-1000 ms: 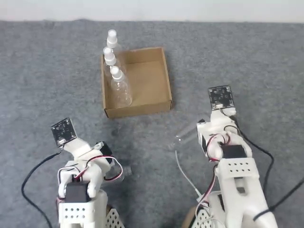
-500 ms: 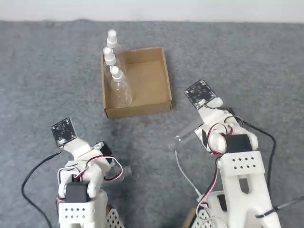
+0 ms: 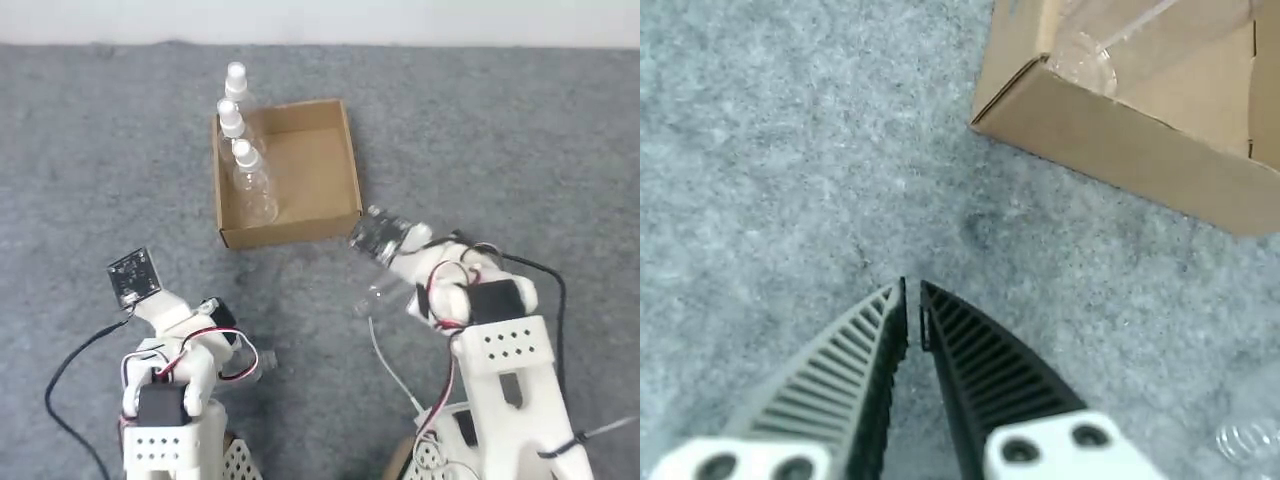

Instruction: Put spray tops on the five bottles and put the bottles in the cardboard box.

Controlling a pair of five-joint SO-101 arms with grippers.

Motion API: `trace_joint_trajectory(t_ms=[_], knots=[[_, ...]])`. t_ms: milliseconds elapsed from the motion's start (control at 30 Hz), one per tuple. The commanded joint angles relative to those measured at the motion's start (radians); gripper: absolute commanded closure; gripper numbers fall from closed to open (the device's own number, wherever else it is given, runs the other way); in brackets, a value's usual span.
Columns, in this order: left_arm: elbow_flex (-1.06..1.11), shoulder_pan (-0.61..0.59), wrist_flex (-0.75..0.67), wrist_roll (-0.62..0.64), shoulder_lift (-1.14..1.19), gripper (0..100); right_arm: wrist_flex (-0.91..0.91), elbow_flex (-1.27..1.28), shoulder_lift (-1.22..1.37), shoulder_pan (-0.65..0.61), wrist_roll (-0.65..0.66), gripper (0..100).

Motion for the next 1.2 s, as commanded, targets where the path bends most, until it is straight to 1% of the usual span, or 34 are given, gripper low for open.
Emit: trace_joint_trajectory(t_ms=[0, 133, 400, 633, 833, 1000, 1167], knots=[[-0.008, 0.003, 0.009, 0.003, -0.017, 98, 0.053, -0.058, -0.031, -0.070, 0.080, 72.1], [-0.008, 0.003, 0.009, 0.003, -0.017, 98, 0.058, -0.064, 0.004, -0.102, 0.110, 72.1], [-0.008, 0.003, 0.009, 0.003, -0.017, 98, 0.048, -0.167, 0.271, -0.097, 0.123, 72.2], [-0.008, 0.003, 0.009, 0.003, -0.017, 98, 0.059, -0.209, 0.283, -0.148, 0.123, 72.1], [-0.008, 0.003, 0.009, 0.003, -0.017, 98, 0.059, -0.221, 0.294, -0.236, 0.123, 72.1], [-0.008, 0.003, 0.009, 0.003, -0.017, 98, 0.053, -0.227, 0.369, -0.237, 0.184, 72.3], [-0.008, 0.003, 0.009, 0.003, -0.017, 98, 0.062, -0.269, 0.478, -0.232, 0.210, 72.3]])
